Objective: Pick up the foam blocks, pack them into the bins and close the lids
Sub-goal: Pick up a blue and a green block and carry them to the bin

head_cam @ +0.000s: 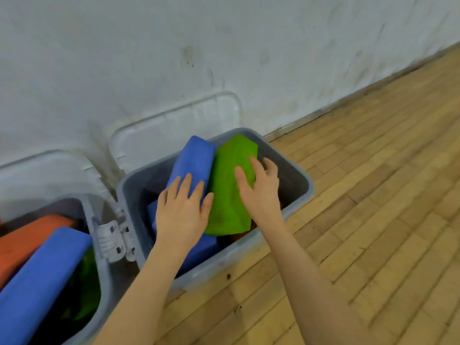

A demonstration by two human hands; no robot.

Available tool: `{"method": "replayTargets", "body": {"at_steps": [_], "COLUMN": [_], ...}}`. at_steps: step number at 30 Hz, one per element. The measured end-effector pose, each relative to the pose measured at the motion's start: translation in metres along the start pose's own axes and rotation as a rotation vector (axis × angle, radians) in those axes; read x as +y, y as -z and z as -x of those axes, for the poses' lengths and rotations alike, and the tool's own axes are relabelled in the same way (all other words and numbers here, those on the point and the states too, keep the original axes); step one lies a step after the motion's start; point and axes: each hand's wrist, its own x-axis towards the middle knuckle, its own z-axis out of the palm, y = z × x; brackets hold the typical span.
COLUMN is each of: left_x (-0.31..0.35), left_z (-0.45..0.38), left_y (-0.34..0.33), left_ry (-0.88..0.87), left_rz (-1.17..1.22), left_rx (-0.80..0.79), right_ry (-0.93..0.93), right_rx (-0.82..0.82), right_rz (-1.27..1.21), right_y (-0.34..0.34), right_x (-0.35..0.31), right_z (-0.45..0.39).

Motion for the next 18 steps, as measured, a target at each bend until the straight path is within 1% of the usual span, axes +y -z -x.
{"method": "replayTargets", "body": {"at_steps": [2, 4, 6, 8, 9, 11, 14, 18], "left_x": [0.001, 0.006, 0.013, 0.019, 0.022, 0.033, 0.059, 0.109], "left_z": [0.011, 0.024, 0.026, 0.018, 0.012, 0.002, 0.003, -0.003], "left_y": [-0.022, -0.039, -0.049, -0.057, -0.06, -0.062, -0.06, -0.053], "left_ry": [-0.057, -0.139, -0.161, -0.176, -0.187, -0.203, -0.189, -0.191], "left_rz": [0.009, -0.042, -0.066, -0.09, -0.102, -0.096, 0.014, 0.239], "left_rx": [-0.081, -0.125, -0.161, -0.162, -0.161, -0.183, -0.191, -0.139], "right_ry": [0.034, 0.066, 0.075, 0.069, 0.056, 0.019, 0.018, -0.05], "right_rx": [-0.129, -0.192, -0.166, -0.126, -0.121, -0.118, -0.073, 0.042], "right_rz": [0.12, 0.195, 0.271, 0.379, 0.404, 0.375, 0.339, 0.387], "right_y": [-0.009, -0.009, -0.003, 0.004, 0.008, 0.013, 0.028, 0.075], "right_x": [0.019, 0.034, 0.049, 0.063, 0.069, 0.078, 0.084, 0.094], "right_z": [0.001, 0.007, 0.008, 0.006, 0.005, 0.006, 0.013, 0.032]}}
